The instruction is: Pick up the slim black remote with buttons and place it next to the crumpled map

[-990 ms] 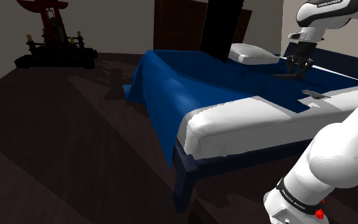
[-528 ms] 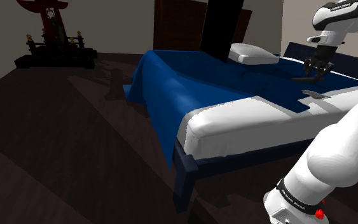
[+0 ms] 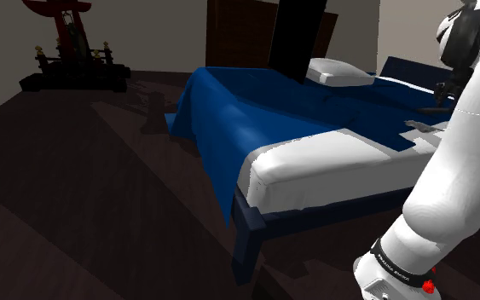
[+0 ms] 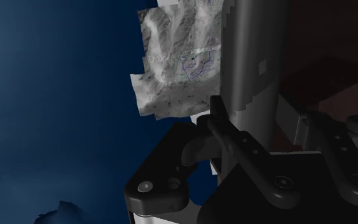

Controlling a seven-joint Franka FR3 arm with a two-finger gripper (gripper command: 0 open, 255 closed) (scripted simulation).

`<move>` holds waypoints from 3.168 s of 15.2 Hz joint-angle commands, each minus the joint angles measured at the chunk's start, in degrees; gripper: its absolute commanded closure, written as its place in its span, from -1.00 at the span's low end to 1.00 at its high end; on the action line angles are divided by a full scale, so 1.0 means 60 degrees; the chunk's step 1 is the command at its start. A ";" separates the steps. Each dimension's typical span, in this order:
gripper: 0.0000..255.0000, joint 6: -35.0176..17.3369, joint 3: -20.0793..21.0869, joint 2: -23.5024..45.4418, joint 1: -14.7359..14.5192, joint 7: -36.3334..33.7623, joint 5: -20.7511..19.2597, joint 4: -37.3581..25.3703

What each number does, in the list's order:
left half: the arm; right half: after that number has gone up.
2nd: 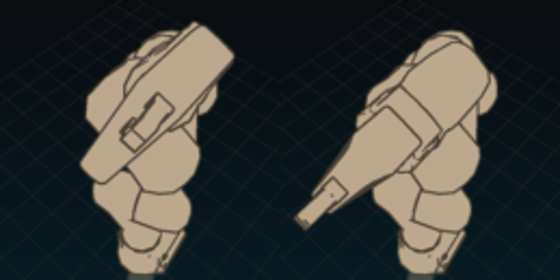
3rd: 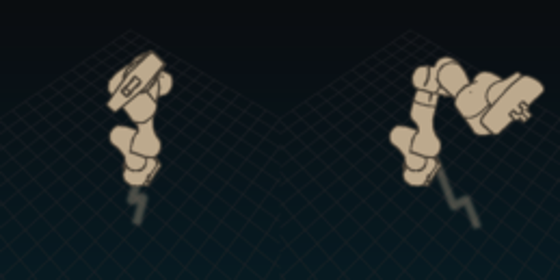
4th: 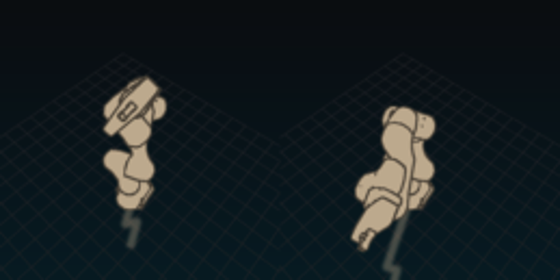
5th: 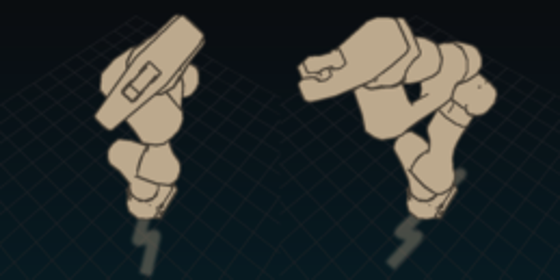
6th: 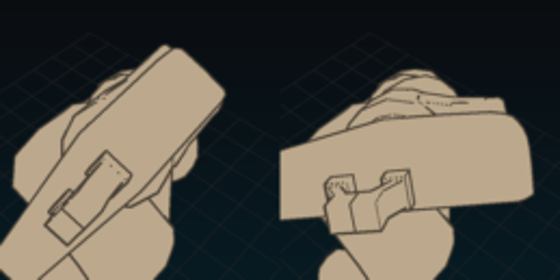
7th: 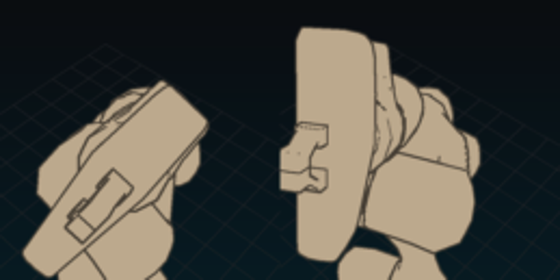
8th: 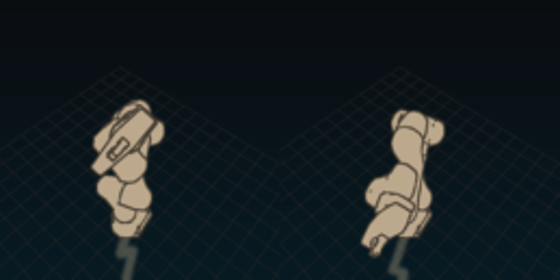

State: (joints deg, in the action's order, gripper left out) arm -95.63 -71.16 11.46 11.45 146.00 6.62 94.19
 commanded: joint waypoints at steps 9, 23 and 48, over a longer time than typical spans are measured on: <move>1.00 0.1213 0.1447 0.3210 0.5192 0.3005 0.2617 -0.3416; 1.00 0.0075 0.1810 0.3954 0.5837 0.3567 0.3150 -0.2813; -1.00 0.0980 0.1862 0.3999 0.6214 0.3428 0.3148 -0.3900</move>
State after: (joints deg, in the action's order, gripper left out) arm -89.84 -59.99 35.45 48.69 166.56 25.51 70.88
